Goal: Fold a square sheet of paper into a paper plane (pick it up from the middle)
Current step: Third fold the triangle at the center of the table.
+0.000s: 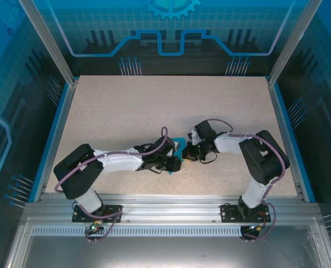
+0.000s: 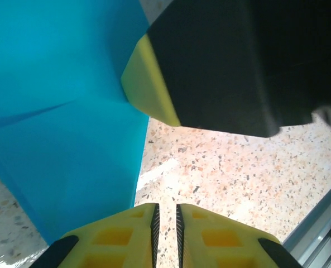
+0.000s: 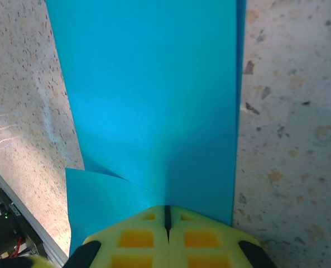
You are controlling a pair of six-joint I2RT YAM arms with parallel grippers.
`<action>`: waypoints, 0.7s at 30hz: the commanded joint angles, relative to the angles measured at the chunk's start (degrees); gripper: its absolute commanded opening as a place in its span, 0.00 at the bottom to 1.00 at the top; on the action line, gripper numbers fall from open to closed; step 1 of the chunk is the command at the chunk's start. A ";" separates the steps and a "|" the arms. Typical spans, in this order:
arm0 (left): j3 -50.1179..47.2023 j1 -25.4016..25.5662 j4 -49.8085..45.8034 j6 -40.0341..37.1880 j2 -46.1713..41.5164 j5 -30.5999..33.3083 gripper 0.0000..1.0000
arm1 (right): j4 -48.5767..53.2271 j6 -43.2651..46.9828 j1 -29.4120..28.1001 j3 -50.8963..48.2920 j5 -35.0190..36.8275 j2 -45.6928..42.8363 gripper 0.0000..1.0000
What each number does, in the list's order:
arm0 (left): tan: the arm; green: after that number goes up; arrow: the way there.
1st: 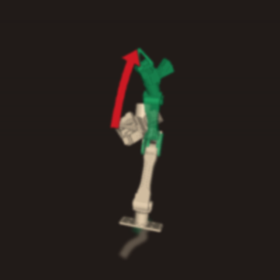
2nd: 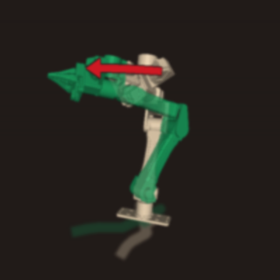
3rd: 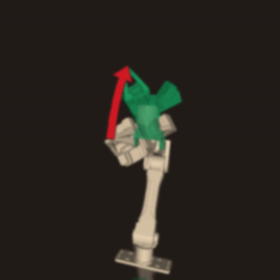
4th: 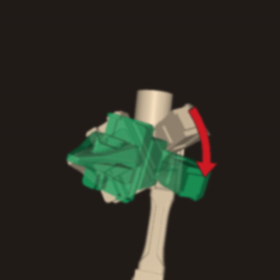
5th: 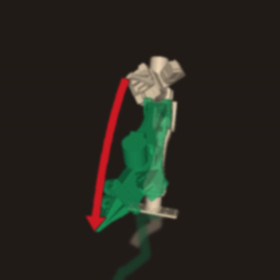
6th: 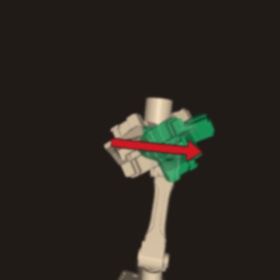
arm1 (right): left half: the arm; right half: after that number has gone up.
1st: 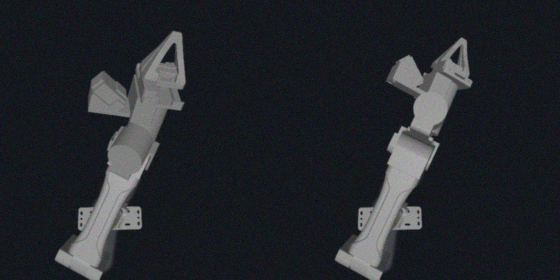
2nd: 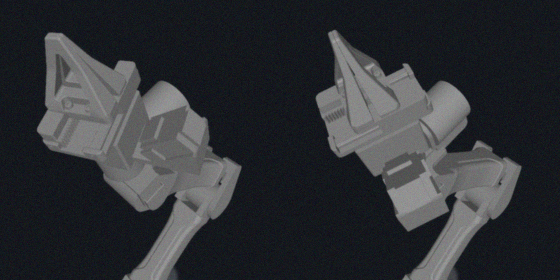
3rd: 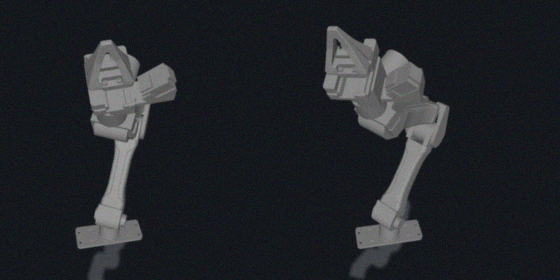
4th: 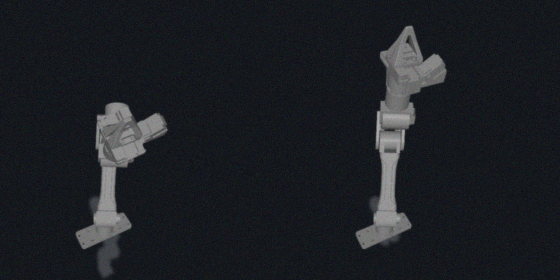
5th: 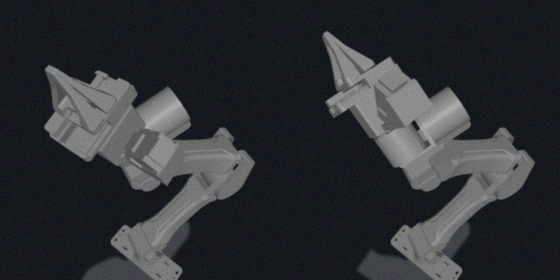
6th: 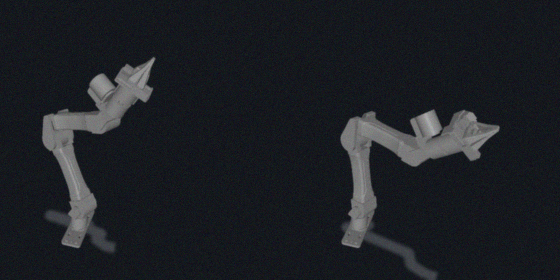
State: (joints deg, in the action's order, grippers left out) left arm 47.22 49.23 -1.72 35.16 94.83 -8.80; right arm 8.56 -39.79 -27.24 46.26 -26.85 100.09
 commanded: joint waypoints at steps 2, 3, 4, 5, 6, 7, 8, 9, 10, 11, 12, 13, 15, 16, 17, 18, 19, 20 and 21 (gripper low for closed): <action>0.69 -0.44 3.31 2.66 2.16 -2.05 0.19 | 3.90 1.09 -0.82 -0.82 5.14 2.81 0.05; 0.42 -0.45 3.17 2.55 2.51 -1.95 0.19 | 4.05 1.28 -0.81 -0.77 5.21 2.90 0.05; 0.01 -0.45 3.07 2.46 2.88 -1.93 0.19 | 4.18 1.34 -0.87 -0.79 5.32 2.99 0.05; -0.31 -0.45 2.89 2.61 3.08 -1.71 0.18 | 4.35 1.45 -0.87 -0.69 5.45 3.08 0.05; -1.16 -0.48 3.18 3.01 3.17 -1.58 0.18 | 4.37 1.54 -0.86 -0.70 5.41 3.30 0.05; -2.15 -0.45 3.66 3.68 3.17 -1.53 0.18 | 4.44 1.56 -0.80 -0.58 5.43 3.46 0.05; -2.97 -0.45 4.12 4.27 3.08 -1.85 0.18 | 4.61 1.64 -0.87 -0.47 5.49 3.65 0.05; -4.14 -0.43 5.19 4.96 2.97 -2.18 0.18 | 4.71 1.73 -0.86 -0.42 5.73 3.86 0.05; -5.38 -0.45 5.94 5.78 2.83 -2.29 0.18 | 4.69 1.73 -0.83 -0.47 5.77 3.99 0.05; -6.28 -0.45 6.53 6.41 2.74 -2.51 0.18 | 4.71 1.73 -0.80 -0.39 5.84 4.10 0.05; -7.25 -0.45 7.02 7.03 2.47 -2.84 0.18 | 4.80 1.80 -0.88 -0.43 5.85 4.22 0.05; -8.23 -0.45 7.39 7.60 2.21 -3.03 0.18 | 4.93 1.86 -0.84 -0.22 5.94 4.25 0.05; -9.73 -0.45 8.15 8.26 1.94 -3.87 0.18 | 5.41 2.08 -0.88 -0.03 6.35 4.55 0.05; -9.99 -0.45 7.60 8.34 1.86 -4.25 0.18 | 5.61 2.32 -0.88 0.16 6.37 4.65 0.05; -10.33 -0.45 7.44 8.63 1.62 -4.67 0.18 | 5.82 2.43 -0.87 0.24 6.50 4.71 0.05; -10.88 -0.45 7.06 9.06 1.20 -5.02 0.18 | 6.02 2.57 -0.88 0.43 6.70 4.83 0.05; -11.62 -0.45 6.64 9.86 0.69 -5.04 0.18 | 6.20 2.60 -0.88 0.66 6.75 4.96 0.05; -12.37 -0.45 6.62 10.54 0.26 -5.30 0.18 | 6.33 2.70 -0.88 0.68 6.73 4.97 0.05; -13.09 -0.45 6.91 11.10 -0.33 -6.17 0.18 | 6.38 2.59 -0.87 0.78 6.81 5.10 0.05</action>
State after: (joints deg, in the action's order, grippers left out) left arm 37.67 48.80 11.31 43.48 95.37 -11.29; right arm 10.55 -38.30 -27.38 48.05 -27.05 101.34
